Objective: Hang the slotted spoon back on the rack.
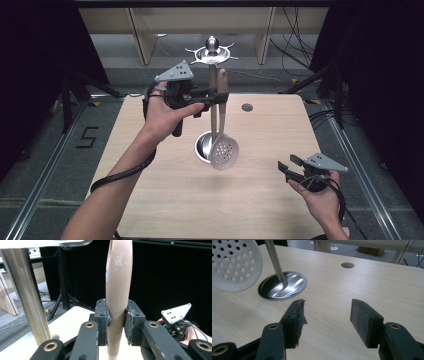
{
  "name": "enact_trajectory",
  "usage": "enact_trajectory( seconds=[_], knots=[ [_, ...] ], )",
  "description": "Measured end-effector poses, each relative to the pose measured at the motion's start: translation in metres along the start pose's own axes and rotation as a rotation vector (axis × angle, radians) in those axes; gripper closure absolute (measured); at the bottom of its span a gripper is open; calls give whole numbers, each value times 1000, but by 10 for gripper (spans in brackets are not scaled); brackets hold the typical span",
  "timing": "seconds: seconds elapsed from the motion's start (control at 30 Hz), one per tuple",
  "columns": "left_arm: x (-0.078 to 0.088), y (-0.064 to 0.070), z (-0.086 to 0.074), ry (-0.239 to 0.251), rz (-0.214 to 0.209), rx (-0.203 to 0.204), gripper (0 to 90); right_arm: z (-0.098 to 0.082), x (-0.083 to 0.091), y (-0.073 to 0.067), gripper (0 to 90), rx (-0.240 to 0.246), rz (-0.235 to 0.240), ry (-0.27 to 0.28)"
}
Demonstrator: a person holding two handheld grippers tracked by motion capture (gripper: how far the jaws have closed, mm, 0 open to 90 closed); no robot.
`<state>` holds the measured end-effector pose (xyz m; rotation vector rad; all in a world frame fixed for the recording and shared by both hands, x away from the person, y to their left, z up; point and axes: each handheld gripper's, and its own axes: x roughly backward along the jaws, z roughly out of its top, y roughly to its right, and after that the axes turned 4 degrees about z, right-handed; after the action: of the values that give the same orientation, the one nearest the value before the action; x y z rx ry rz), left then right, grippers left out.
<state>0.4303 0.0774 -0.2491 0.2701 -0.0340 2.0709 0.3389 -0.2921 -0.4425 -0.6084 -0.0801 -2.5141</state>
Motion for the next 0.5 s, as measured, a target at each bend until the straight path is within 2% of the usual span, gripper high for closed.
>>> enact_trajectory(
  seconds=[0.2,0.23,0.5],
  knots=[
    [1,-3,2,-3,0,8,738,0,-1,0,450,3,3,3],
    [1,-4,2,-2,-1,10,738,-1,-1,-4,450,-52,19,0],
    [0,-7,3,-1,-3,27,738,0,-1,-1,449,-14,21,-8]
  ],
)
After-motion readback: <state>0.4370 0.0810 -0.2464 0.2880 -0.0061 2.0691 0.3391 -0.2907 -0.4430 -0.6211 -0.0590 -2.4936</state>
